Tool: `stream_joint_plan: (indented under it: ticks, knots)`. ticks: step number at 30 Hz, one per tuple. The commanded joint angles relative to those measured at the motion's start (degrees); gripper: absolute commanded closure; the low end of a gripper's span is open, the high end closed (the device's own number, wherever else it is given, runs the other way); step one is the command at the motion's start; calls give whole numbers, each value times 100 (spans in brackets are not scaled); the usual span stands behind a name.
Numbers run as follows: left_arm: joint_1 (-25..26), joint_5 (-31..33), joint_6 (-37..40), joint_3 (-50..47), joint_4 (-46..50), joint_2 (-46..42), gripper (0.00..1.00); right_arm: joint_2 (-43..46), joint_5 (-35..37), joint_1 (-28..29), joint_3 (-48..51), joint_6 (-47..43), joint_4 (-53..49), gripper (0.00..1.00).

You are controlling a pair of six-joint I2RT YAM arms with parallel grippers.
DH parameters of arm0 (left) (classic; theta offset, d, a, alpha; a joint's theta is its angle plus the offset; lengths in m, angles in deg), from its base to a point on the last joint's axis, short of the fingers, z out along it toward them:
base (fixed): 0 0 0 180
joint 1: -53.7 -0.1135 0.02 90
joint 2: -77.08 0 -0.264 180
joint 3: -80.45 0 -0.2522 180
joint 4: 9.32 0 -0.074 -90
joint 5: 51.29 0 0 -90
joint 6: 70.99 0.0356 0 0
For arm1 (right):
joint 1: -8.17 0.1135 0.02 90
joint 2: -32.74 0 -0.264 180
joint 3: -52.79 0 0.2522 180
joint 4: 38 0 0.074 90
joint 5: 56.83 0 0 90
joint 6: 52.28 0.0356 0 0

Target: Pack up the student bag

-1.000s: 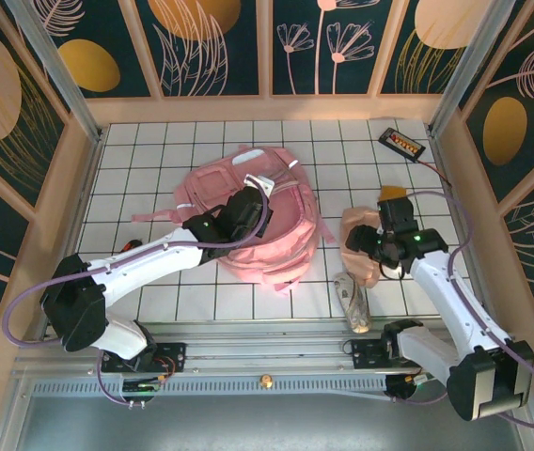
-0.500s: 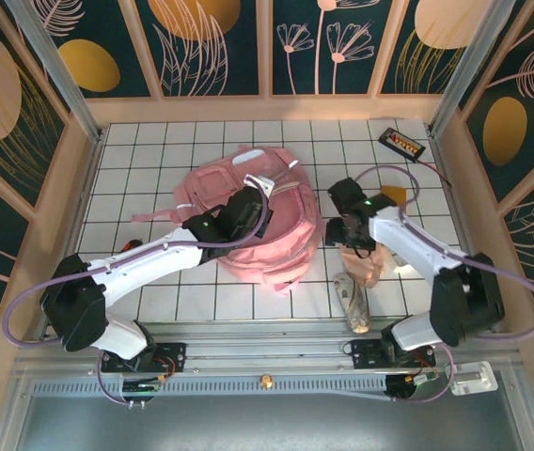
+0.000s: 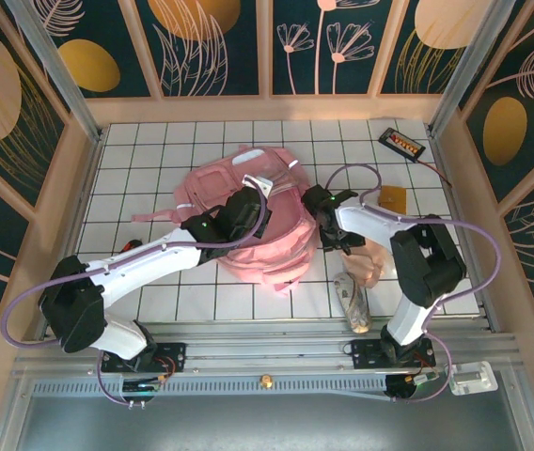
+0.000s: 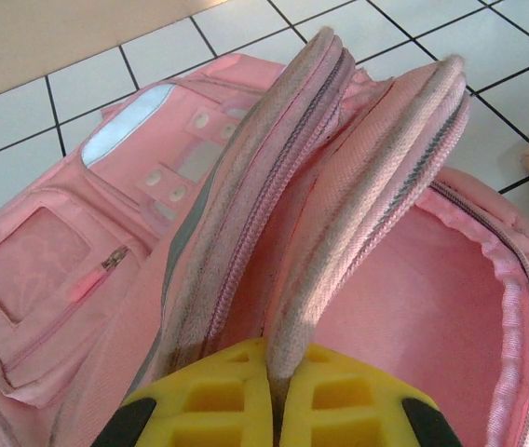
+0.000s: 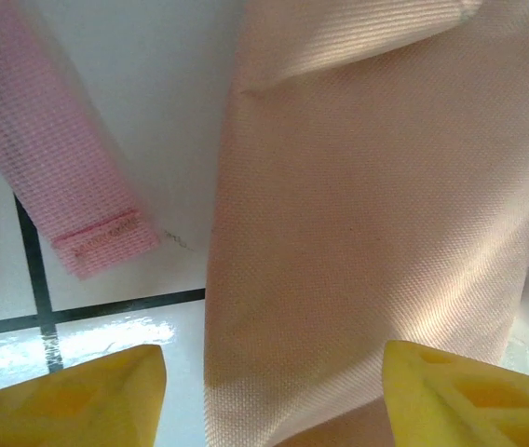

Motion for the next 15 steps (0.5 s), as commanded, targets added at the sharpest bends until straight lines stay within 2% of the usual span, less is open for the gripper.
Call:
stream_joint_plan:
  ticks: [1,10,13,15]
  knots:
    - [-72,80,-166,-67,55,-127,100,-199,476,57,-124,-81,-112,39]
    - [-84,45,-175,-67,69,-116,100,-453,758,60,-4,-138,-3,50]
    - [-89,54,-170,-75,91,-121,100,-448,746,65,7,-165,85,60]
    - [-89,59,-180,-76,99,-136,100,-433,737,59,-6,-198,113,71]
